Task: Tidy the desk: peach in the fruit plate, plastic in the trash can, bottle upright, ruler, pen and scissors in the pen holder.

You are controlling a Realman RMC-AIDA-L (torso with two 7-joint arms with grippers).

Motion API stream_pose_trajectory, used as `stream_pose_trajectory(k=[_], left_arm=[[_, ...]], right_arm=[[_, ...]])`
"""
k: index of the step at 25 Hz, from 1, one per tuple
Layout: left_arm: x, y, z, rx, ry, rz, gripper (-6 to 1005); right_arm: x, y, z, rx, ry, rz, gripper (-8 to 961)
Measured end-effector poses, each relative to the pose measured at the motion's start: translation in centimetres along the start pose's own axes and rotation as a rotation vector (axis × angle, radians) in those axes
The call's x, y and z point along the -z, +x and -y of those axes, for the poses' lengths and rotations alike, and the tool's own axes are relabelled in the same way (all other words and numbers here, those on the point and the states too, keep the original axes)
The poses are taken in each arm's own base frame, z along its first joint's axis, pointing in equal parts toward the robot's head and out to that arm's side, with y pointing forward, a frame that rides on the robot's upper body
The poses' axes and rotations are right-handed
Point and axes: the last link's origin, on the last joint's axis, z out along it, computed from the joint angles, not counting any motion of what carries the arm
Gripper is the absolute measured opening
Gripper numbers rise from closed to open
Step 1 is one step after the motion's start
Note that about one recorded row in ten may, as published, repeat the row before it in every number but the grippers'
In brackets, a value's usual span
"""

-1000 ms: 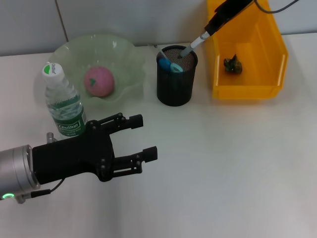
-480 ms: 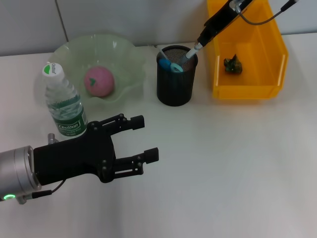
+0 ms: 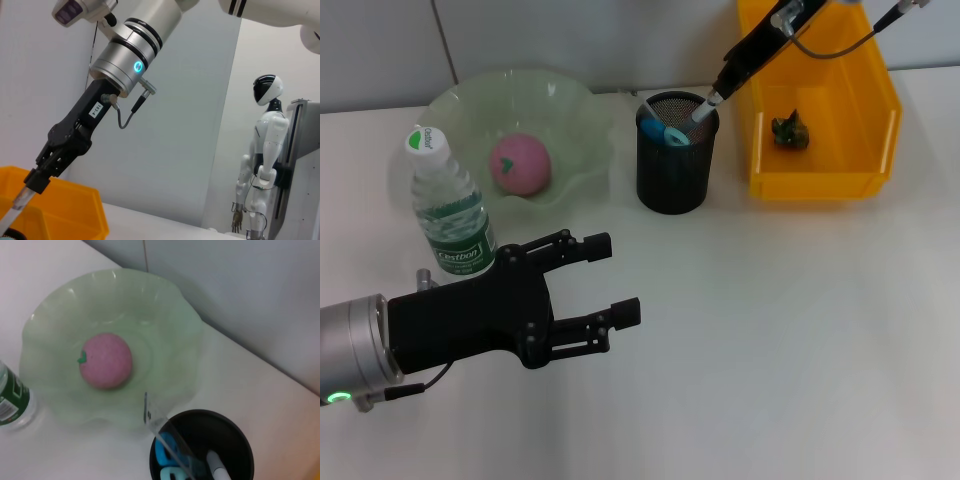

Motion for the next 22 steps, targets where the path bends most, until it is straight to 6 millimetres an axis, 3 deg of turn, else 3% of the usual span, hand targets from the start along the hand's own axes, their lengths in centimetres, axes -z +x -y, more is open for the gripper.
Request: stream_pose_trajectory(k=[10, 15, 22], left_arm=[[0.03, -0.02, -0.03, 0.001, 0.0, -0.001, 811], [0.03, 0.03, -0.05, -0.001, -0.003, -0.002, 811], [0.03, 0.03, -0.08, 0.0, -0.004, -0.002, 811]], right_arm=[[-0.47, -0.07, -0.38, 0.009, 0.016, -0.019, 244], [-0.59, -0.14, -0.6, 0.015, 0.017, -0.022, 481], [-0.58, -0.3, -0.74, 0.014, 0.017, -0.017, 566]])
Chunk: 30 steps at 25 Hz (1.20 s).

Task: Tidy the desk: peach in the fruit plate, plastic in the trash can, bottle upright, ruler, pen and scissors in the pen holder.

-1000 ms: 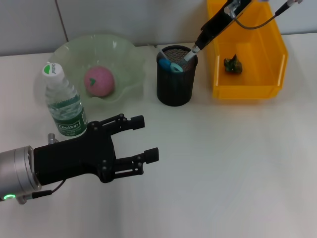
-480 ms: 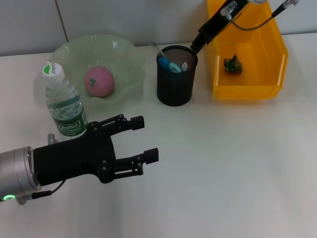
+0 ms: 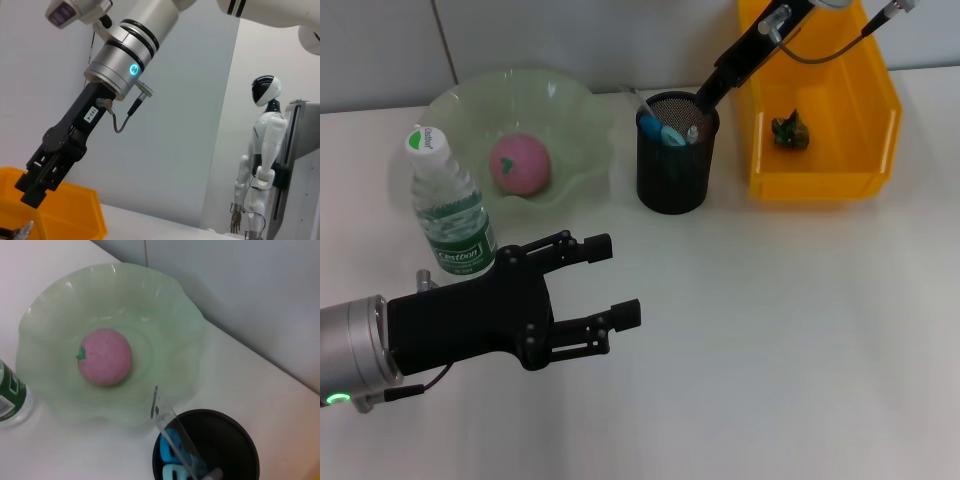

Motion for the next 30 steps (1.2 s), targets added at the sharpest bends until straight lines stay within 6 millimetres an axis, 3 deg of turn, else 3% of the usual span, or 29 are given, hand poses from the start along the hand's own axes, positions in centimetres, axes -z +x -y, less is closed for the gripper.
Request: stream_pose_trajectory(k=[5, 9, 11, 14, 15, 16, 17, 20, 21, 22, 24, 25, 26, 30], left_arm=[[0.0, 0.0, 0.0, 0.0, -0.001, 0.001, 811], [0.1, 0.1, 0.1, 0.005, 0.004, -0.001, 811], [0.2, 0.1, 0.2, 0.007, 0.008, 0.001, 811], [0.4, 0.1, 0.3, 0.007, 0.016, 0.006, 811], [0.4, 0.1, 0.3, 0.007, 0.016, 0.006, 811], [0.6, 0.0, 0.4, 0.008, 0.02, 0.009, 811], [0.7, 0.0, 0.5, 0.009, 0.026, 0.014, 811], [1.1, -0.2, 0.8, 0.005, 0.044, 0.031, 811], [1.6, -0.4, 0.9, 0.0, 0.049, 0.05, 811], [1.6, -0.4, 0.9, 0.0, 0.049, 0.05, 811], [1.9, -0.9, 1.0, 0.003, 0.039, 0.105, 811], [1.9, -0.9, 1.0, 0.003, 0.039, 0.105, 811], [1.8, -1.3, 1.0, 0.01, 0.024, 0.138, 811], [1.5, -1.9, 1.1, 0.03, 0.011, 0.179, 811]], right_arm=[[0.5, -0.1, 0.0, -0.007, 0.012, 0.074, 620], [2.3, 1.2, -0.7, 0.01, 0.013, 0.27, 640], [4.0, 3.6, -1.8, 0.057, -0.059, 0.467, 716], [4.7, 7.1, -3.1, 0.082, -0.193, 0.648, 715], [4.7, 7.1, -3.1, 0.082, -0.193, 0.648, 715], [4.7, 9.5, -3.5, 0.081, -0.262, 0.754, 715], [4.7, 9.5, -3.5, 0.081, -0.262, 0.754, 715], [3.6, 14.0, -3.9, 0.059, -0.347, 0.875, 715], [2.4, 16.8, -4.4, 0.04, -0.406, 0.923, 715], [2.4, 16.8, -4.4, 0.04, -0.406, 0.923, 715], [-0.2, 20.5, -5.3, 0.0, -0.489, 0.963, 715], [-0.2, 20.5, -5.3, 0.0, -0.489, 0.963, 715], [-2.0, 22.8, -6.3, -0.009, -0.519, 0.978, 715], [-3.6, 24.9, -6.9, 0.001, -0.502, 0.985, 715]])
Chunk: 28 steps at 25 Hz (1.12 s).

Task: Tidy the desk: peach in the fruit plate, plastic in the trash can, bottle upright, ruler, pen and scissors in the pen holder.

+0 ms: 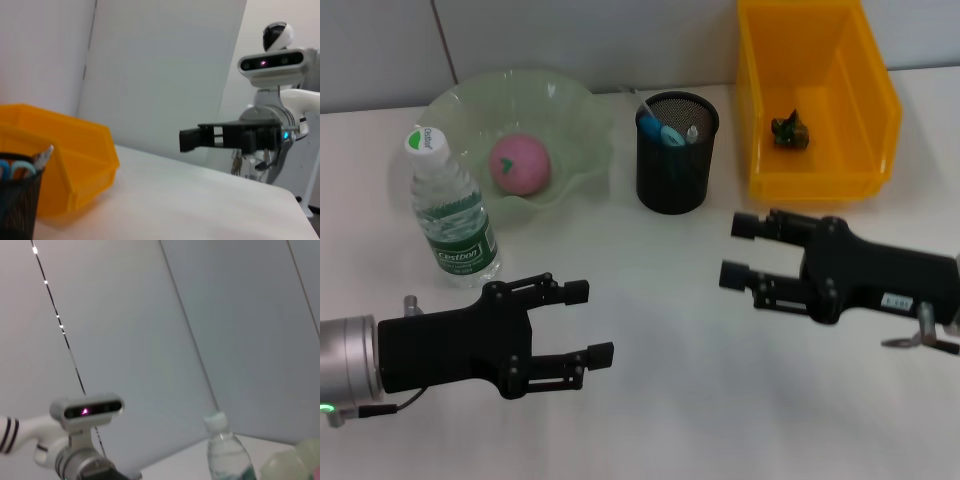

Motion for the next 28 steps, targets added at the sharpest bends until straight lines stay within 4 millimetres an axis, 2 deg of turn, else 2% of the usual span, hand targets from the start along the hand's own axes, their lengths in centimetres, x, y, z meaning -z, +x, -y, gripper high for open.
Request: stream_pose_trajectory(k=[1, 3, 9, 28], left_arm=[[0.0, -0.3, 0.0, 0.013, 0.0, 0.008, 811], [-0.1, -0.4, 0.1, 0.02, 0.001, 0.009, 811], [-0.2, -0.7, 0.1, 0.039, 0.012, 0.001, 811], [-0.3, -0.8, -0.2, 0.058, 0.01, -0.01, 811]], right_arm=[[0.4, 1.0, -0.1, 0.008, 0.003, -0.015, 715], [0.5, 1.8, -0.2, 0.009, -0.012, -0.059, 715], [0.5, 3.1, -0.2, 0.042, -0.04, -0.174, 715], [0.6, 2.9, 0.3, 0.092, -0.045, -0.215, 715]])
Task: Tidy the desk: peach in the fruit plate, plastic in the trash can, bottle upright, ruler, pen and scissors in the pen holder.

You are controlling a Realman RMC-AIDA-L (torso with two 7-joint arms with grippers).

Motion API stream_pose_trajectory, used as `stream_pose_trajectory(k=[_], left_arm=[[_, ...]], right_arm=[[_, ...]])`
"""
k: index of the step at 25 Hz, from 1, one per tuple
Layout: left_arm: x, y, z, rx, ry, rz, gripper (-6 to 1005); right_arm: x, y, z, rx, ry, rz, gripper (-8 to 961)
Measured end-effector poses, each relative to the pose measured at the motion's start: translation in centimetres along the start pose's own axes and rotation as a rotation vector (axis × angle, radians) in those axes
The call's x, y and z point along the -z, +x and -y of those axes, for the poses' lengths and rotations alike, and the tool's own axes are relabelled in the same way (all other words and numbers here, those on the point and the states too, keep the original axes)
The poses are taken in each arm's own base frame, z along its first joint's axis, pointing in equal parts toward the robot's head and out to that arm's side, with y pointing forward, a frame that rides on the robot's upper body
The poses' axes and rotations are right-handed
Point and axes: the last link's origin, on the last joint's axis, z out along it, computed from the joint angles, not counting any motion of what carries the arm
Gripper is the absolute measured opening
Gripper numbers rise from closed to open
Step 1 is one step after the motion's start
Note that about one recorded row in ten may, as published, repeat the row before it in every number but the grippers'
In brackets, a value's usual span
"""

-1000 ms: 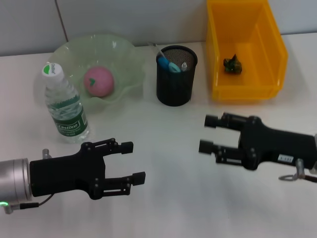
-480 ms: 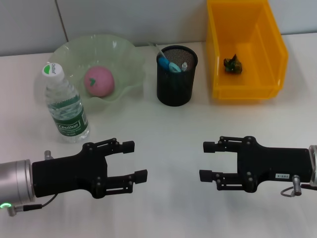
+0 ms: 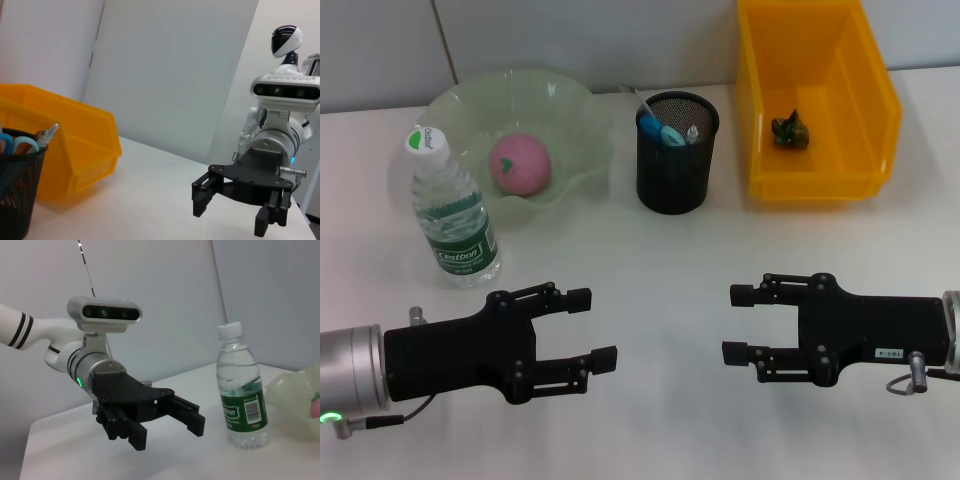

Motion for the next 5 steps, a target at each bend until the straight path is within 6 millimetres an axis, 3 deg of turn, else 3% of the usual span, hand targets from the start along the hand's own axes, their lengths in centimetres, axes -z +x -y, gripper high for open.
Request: stream_pose_trajectory(k=[5], left_arm=[[-0.05, -0.07, -0.07, 0.001, -0.003, 0.002, 811]], right_arm=[[0.01, 0.02, -0.01, 0.0, 0.0, 0.0, 715]])
